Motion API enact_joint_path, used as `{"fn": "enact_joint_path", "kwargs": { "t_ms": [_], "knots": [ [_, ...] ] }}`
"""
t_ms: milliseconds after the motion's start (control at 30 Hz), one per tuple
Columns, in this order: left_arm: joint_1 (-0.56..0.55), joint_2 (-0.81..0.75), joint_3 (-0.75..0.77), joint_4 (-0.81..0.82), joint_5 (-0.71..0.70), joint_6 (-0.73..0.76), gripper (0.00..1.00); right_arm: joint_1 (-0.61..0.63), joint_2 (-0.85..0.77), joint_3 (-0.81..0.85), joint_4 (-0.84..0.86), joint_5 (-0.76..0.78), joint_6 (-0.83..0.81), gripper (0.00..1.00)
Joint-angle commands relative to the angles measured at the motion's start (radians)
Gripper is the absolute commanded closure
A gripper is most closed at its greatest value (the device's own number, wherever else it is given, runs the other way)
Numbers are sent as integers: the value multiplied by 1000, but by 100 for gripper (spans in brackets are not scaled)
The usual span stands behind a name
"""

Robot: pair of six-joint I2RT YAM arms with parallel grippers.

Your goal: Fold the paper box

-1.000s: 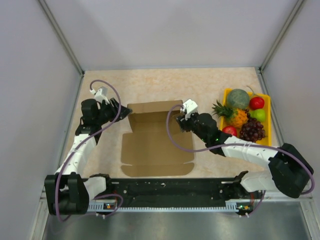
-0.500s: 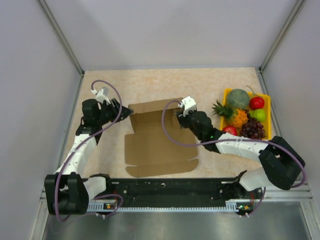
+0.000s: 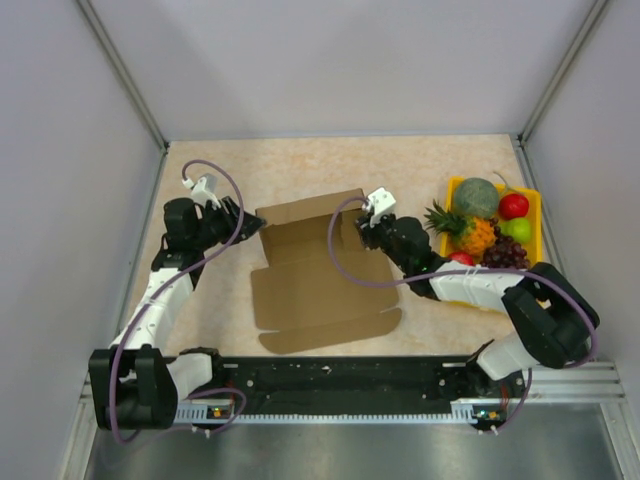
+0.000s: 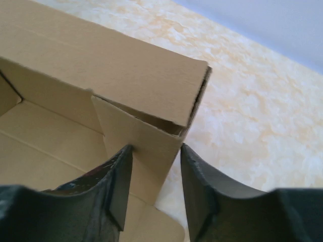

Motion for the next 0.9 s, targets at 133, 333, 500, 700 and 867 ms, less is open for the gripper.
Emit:
{"fn": "enact_joint_path", "kwargs": {
  "t_ms": [133, 333, 500, 700, 867],
  "knots": [
    [-11, -10, -16, 28, 34, -3, 57, -31, 56, 3, 65, -145, -27, 41],
    [-10, -7, -12, 33, 37, -6, 57, -37, 105, 34, 82, -139, -44, 76],
    [-10, -8, -12, 27, 35, -1, 57, -43, 140, 43, 111, -122, -32, 68],
    [-10, -11, -12, 27, 38, -1, 57, -48, 175, 45, 142, -107, -7, 53],
    [-8, -10, -16, 28, 40, -3, 57, -48, 212, 52, 218, -82, -36, 51]
  ]
}}
